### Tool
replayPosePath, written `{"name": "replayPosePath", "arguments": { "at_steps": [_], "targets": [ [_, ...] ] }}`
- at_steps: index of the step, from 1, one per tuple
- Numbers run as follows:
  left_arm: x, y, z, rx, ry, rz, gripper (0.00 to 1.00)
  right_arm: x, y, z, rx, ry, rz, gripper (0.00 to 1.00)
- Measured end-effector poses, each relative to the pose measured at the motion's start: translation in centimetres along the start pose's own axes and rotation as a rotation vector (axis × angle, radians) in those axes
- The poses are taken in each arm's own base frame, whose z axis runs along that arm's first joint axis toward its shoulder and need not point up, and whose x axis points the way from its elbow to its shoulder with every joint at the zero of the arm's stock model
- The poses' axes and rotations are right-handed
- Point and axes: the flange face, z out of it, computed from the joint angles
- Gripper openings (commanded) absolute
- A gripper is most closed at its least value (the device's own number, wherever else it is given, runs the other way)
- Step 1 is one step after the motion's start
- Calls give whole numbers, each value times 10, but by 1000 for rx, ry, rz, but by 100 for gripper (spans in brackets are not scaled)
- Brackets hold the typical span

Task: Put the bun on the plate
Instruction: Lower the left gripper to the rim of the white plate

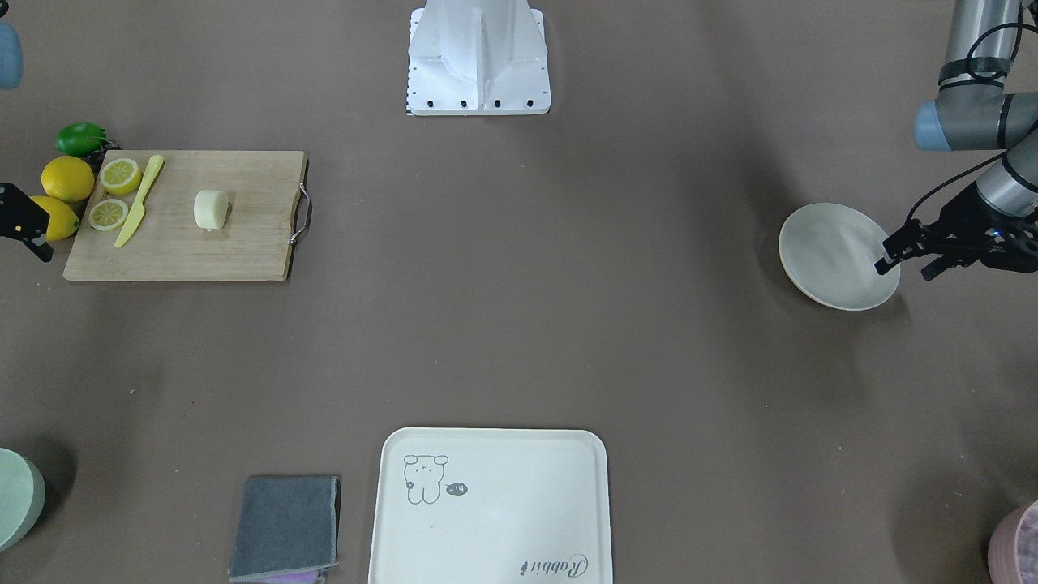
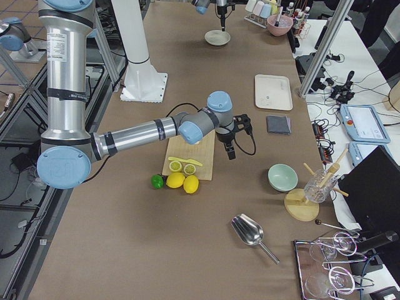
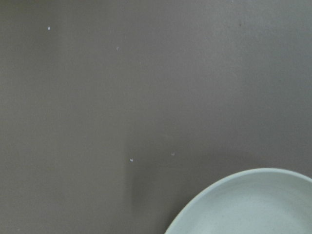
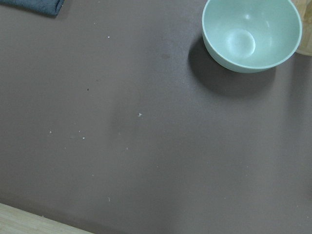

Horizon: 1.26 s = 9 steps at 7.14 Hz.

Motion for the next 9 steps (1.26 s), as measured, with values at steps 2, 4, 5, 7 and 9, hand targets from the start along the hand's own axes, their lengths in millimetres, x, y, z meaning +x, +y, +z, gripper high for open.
{"name": "replayPosePath", "arguments": {
  "at_steps": [2,4,5,7,9],
  "targets": [
    [-3,16,11,-23,8,22,72,-1,-2,-1,4,0,8,100],
    [-3,21,16,-30,16,31,19,-1,-2,-1,5,1,11,100],
    [-3,23,16,-41,26,31,0,-1,-2,-1,5,2,11,100],
    [-1,26,15,-68,50,30,0,-1,-2,-1,6,3,11,100],
    [6,24,11,-84,79,16,0,-1,-2,-1,7,4,11,100]
  ]
}}
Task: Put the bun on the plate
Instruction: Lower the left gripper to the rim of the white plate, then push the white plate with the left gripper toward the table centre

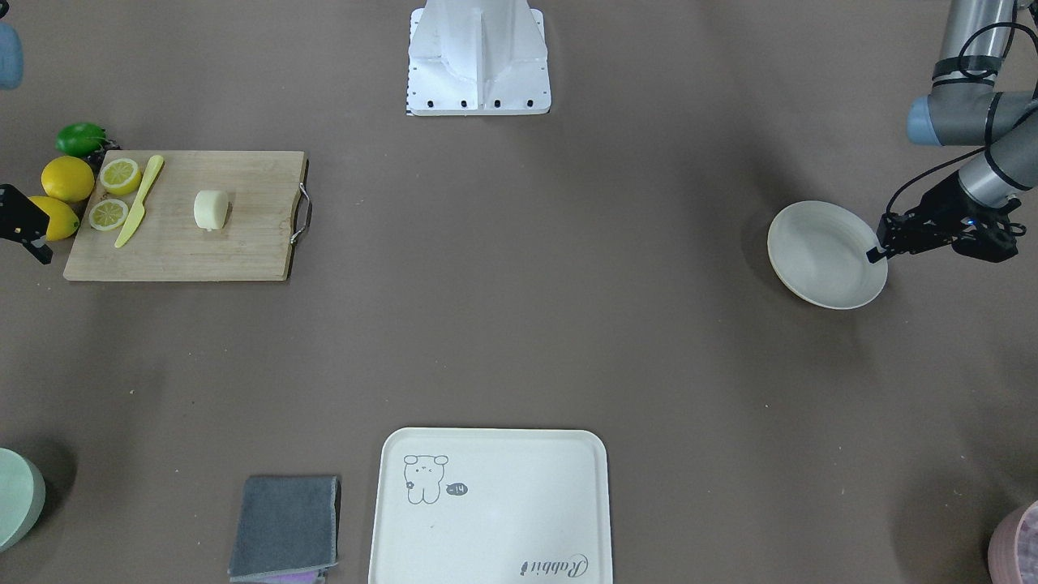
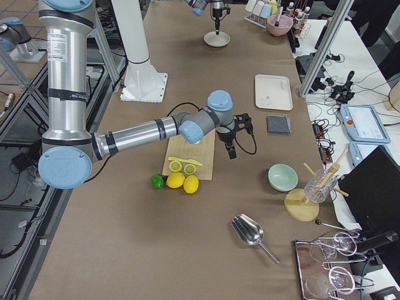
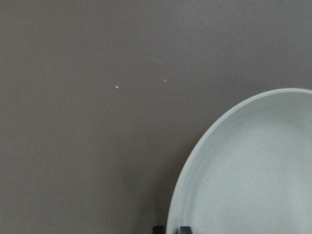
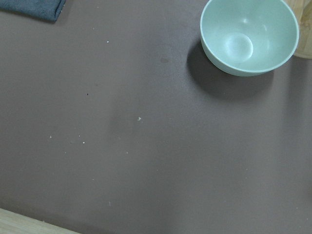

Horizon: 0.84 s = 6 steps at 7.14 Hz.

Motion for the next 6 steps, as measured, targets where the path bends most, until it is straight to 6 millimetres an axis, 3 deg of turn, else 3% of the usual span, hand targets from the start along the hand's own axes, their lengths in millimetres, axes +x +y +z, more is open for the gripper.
{"name": "replayPosePath", "arguments": {
  "at_steps": [1,3,5,6],
  "targets": [
    [14,-7,-5,-4,33,-40,0,0,0,0,0,0,1,100],
    [71,-41,-17,22,109,-155,0,0,0,0,0,0,7,100],
    [153,-73,-20,33,200,-242,0,-2,-1,-2,5,-2,19,100],
    [202,-77,-10,21,241,-257,0,-3,-1,-3,6,-4,25,100]
  ]
}}
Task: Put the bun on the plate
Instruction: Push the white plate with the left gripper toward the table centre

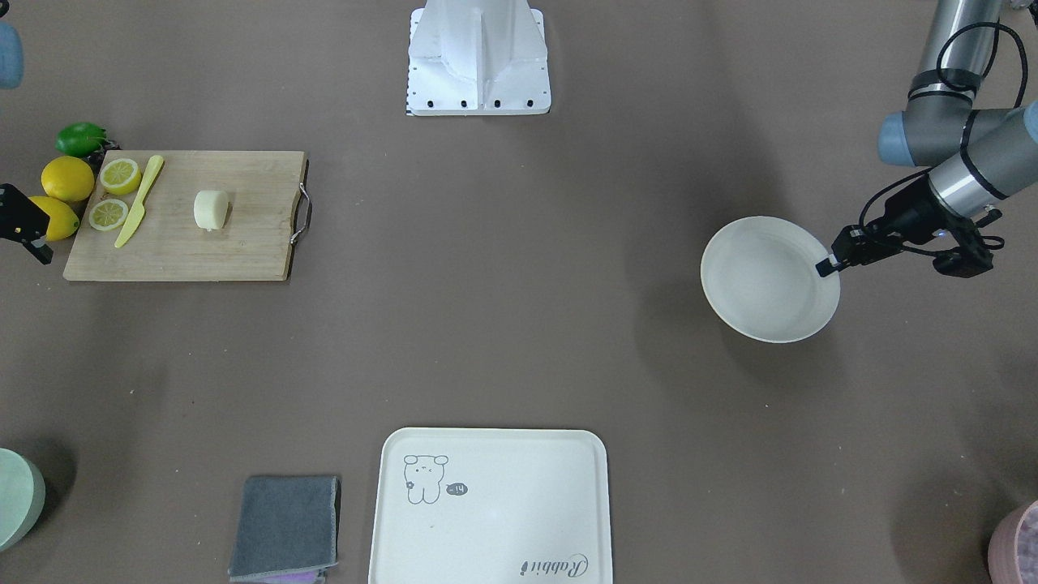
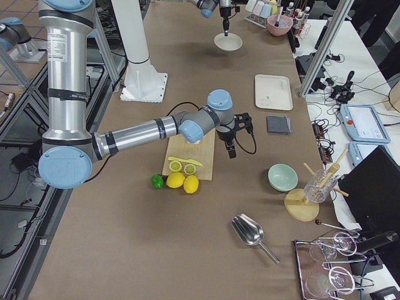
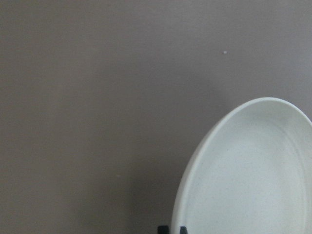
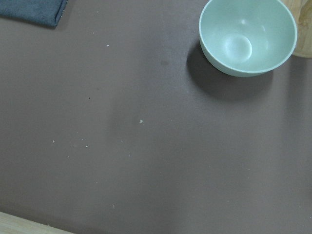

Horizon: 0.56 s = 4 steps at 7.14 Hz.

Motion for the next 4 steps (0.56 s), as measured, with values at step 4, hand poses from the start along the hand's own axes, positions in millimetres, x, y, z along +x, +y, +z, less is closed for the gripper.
{"name": "replayPosePath", "arguments": {
  "at_steps": [4],
  "targets": [
    [139,87,134,10,98,-26,0,-2,0,-2,3,-2,17,100]
  ]
}}
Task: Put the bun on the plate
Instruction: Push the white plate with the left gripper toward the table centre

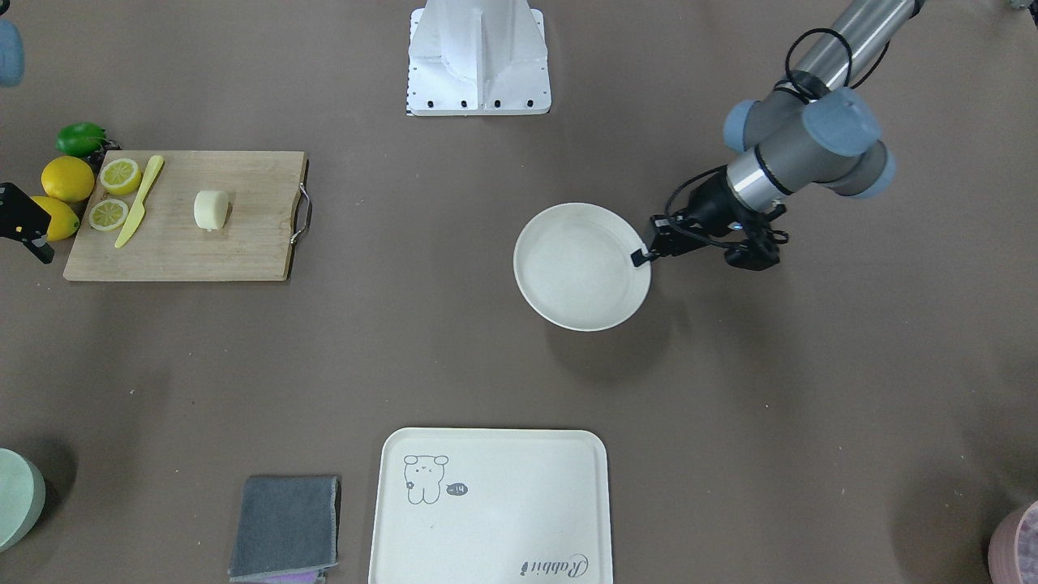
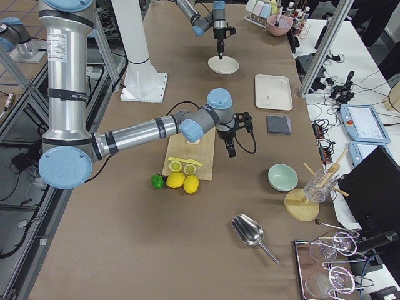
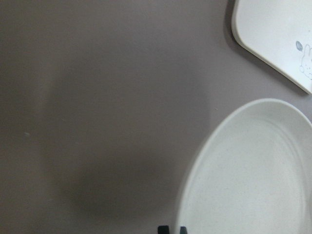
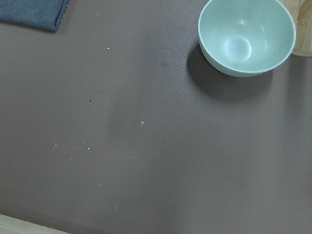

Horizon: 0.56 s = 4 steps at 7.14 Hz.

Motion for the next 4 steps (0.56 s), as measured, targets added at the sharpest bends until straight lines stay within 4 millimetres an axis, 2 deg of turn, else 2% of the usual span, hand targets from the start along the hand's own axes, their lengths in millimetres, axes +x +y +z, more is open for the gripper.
{"name": "replayPosePath", "arguments": {
  "at_steps": [2,3,4],
  "targets": [
    [40,47,53,29,2,-8,0,0,0,0,0,0,2,100],
    [59,65,74,41,-18,-13,0,-1,0,-1,1,0,2,100],
    [69,75,85,49,-36,-13,0,-1,0,-1,2,0,2,100]
  ]
}}
